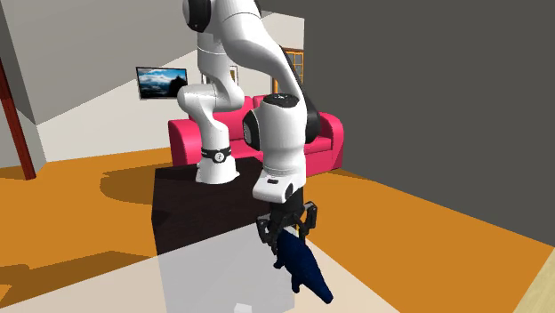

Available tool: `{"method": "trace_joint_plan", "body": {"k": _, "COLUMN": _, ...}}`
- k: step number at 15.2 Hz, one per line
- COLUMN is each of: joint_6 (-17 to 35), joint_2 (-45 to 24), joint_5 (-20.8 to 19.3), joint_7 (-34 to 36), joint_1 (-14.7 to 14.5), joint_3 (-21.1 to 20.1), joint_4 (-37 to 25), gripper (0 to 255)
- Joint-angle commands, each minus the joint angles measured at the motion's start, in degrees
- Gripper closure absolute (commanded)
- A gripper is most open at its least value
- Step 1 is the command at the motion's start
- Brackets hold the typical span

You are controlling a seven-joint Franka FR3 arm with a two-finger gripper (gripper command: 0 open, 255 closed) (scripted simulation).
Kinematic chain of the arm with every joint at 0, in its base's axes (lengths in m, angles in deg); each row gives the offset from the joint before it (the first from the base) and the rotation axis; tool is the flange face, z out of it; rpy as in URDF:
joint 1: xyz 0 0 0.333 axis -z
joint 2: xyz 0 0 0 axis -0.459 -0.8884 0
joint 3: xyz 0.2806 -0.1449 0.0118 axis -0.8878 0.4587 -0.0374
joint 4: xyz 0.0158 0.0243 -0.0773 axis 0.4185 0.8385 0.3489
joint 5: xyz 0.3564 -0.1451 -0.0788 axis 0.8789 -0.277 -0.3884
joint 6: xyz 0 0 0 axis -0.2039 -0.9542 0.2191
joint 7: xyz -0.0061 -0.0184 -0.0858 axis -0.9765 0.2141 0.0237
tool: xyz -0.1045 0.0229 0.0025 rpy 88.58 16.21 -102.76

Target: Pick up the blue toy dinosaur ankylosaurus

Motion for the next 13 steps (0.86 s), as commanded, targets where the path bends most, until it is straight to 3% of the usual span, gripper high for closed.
{"method": "trace_joint_plan", "body": {"k": 1, "joint_6": -1.1, "joint_2": 1.3, "joint_5": -0.1, "joint_7": 0.2, "joint_1": 0.0, "joint_3": 0.1, "joint_4": 0.2, "gripper": 255}}
{"method": "trace_joint_plan", "body": {"k": 13, "joint_6": -7.4, "joint_2": 7.8, "joint_5": -0.7, "joint_7": 1.0, "joint_1": -0.2, "joint_3": 0.3, "joint_4": 0.4, "gripper": 255}}
